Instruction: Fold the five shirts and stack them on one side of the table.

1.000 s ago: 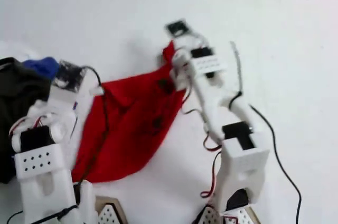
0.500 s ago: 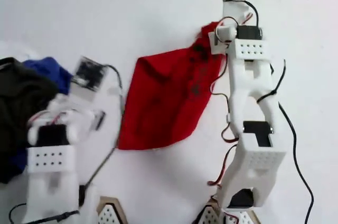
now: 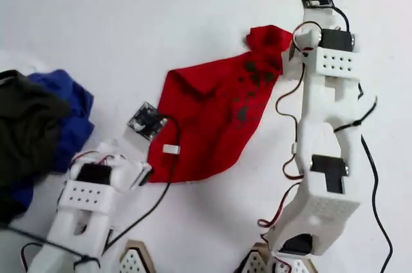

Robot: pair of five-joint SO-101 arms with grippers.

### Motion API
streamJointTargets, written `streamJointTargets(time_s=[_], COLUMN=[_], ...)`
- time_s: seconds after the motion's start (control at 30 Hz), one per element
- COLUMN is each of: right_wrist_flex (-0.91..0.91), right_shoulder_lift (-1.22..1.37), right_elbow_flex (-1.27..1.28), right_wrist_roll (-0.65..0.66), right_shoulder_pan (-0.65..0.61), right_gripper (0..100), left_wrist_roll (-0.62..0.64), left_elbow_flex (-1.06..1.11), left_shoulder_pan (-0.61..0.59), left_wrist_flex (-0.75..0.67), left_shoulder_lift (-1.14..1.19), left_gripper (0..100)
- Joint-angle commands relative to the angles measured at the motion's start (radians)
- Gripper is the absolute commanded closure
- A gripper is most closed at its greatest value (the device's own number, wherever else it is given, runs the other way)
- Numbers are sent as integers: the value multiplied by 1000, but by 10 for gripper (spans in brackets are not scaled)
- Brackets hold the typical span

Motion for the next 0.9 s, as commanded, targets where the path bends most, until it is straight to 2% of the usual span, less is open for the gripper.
streamJointTargets(time_s=[0.0,0.17,0.3,0.4,0.5,0.63,0.73,0.87], right_wrist_flex=[61,117,147,165,171,171,171,171], right_shoulder_lift=[-111,-180,-193,-193,-193,-199,-199,-200], right_elbow_flex=[-43,-38,-37,-37,-37,-37,-37,-37], right_wrist_roll=[5,5,5,5,5,5,5,5], right_shoulder_pan=[5,5,10,13,13,12,7,10], right_gripper=[691,691,691,691,691,691,691,691], left_wrist_roll=[3,8,9,15,87,164,195,193], left_elbow_flex=[-70,-229,-369,-467,-576,-657,-657,-613], left_shoulder_pan=[14,14,14,9,21,95,144,146], left_wrist_flex=[-31,-21,71,152,279,420,446,399], left_shoulder_lift=[147,431,578,606,606,609,615,643], left_gripper=[755,755,755,758,756,756,756,757])
